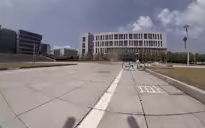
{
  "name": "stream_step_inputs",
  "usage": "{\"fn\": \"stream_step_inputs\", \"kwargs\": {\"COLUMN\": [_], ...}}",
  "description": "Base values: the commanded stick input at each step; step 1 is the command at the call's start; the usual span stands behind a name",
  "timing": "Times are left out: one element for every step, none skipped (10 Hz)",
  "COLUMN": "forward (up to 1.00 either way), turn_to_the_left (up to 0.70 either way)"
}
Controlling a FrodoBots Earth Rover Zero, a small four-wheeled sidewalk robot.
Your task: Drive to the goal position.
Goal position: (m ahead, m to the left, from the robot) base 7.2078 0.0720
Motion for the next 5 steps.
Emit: {"fn": "stream_step_inputs", "kwargs": {"forward": [0.7, 0.7, 0.7, 0.7, 0.7], "turn_to_the_left": [0.0, 0.0, 0.0, 0.0, 0.0]}}
